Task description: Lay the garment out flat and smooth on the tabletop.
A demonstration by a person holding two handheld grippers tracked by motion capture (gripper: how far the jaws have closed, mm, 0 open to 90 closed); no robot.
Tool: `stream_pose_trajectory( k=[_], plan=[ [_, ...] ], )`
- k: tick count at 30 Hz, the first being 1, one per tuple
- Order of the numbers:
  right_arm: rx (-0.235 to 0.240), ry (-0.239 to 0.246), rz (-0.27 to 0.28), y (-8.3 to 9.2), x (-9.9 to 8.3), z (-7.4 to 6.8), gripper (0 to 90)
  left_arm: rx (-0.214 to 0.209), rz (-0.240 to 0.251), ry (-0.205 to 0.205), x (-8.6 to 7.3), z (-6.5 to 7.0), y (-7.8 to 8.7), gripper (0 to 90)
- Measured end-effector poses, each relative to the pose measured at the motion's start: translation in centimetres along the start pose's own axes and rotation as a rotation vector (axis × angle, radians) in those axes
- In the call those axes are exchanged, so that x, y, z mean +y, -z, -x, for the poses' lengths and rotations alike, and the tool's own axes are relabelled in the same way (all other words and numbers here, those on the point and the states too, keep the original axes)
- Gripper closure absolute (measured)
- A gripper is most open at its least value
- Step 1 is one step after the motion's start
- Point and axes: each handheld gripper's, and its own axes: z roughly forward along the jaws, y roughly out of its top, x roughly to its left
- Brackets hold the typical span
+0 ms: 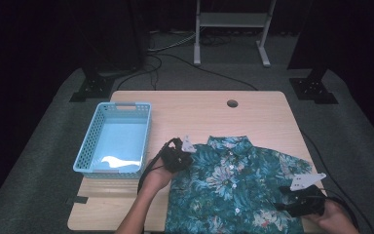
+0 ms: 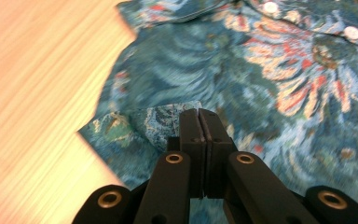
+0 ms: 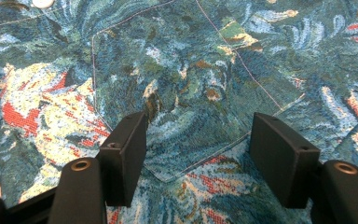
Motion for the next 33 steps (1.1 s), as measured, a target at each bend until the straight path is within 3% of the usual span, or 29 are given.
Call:
stream_pose_trajectory(
  k=[10, 13, 19, 25, 33],
  plan=[
    [0.001, 0.000, -0.012, 0.0, 0.2, 0.0, 36.1, 0.060, 0.011, 0.050, -1.7, -1.2, 2.4, 89.3],
    [0.001, 0.000, -0.015, 0.0, 0.2, 0.0, 36.1, 0.102, 0.016, 0.070, -2.3, -1.8, 3.5, 87.7],
    [-0.003, -0.002, -0.015, 0.0, 0.2, 0.0, 35.9, 0.152, 0.045, 0.096, -3.0, -2.2, 5.1, 77.8],
    [-0.004, -0.002, -0.021, -0.1, 0.4, -0.1, 35.2, 0.110, 0.046, 0.076, -2.8, -1.2, 4.4, 73.1],
    [-0.004, -0.001, -0.021, -0.1, 0.4, -0.1, 33.8, -0.011, 0.054, 0.033, -1.5, 1.8, 0.7, 71.2]
  ],
)
